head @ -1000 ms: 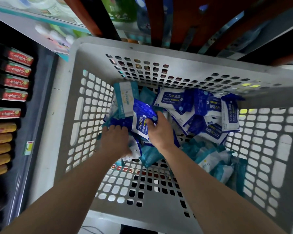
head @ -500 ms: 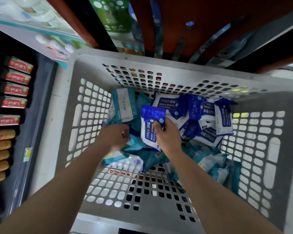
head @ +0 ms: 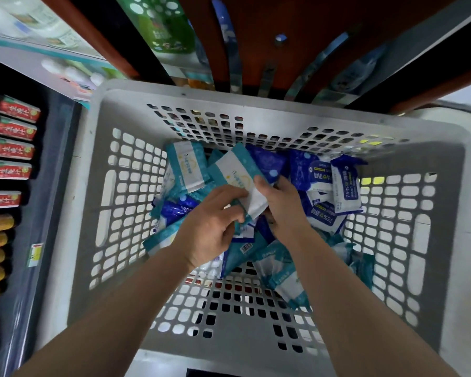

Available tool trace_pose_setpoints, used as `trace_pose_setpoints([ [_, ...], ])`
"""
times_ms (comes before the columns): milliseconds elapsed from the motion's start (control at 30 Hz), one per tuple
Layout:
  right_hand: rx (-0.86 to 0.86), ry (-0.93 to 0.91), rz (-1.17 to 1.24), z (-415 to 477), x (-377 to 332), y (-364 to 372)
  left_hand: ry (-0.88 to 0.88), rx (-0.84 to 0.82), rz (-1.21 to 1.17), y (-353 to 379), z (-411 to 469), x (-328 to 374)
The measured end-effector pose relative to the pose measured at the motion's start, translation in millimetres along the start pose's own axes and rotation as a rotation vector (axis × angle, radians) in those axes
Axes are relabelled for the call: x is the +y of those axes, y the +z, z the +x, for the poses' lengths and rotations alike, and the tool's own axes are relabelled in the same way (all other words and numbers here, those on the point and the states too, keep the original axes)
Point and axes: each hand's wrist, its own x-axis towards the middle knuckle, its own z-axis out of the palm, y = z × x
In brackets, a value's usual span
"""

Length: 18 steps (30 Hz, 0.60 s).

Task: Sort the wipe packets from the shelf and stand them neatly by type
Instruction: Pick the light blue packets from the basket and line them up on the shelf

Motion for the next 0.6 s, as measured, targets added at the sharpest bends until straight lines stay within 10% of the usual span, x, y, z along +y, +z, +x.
trace_pose_setpoints([
  [167,0.123,-0.417,-0.648,17.2,-19.5,-16.2,-0.471,0.047,0.163,1.2,6.8,-27.7],
  [333,0.099,-0.38,-0.786,40.1,-28.5,-21.5,-0.74,-0.078,0.332,3.4,27.0,-52.4],
  [500,-0.106,-0.258,-0.446,35.0,-27.2,-15.4,-0.968,0.203,-0.608,3.2,55.2,-33.0],
  [600,-0.013,-0.305,-0.465,35.9,-29.2,-11.3,-1.031,0.232,-0.674,-2.5,55.7,-31.2],
])
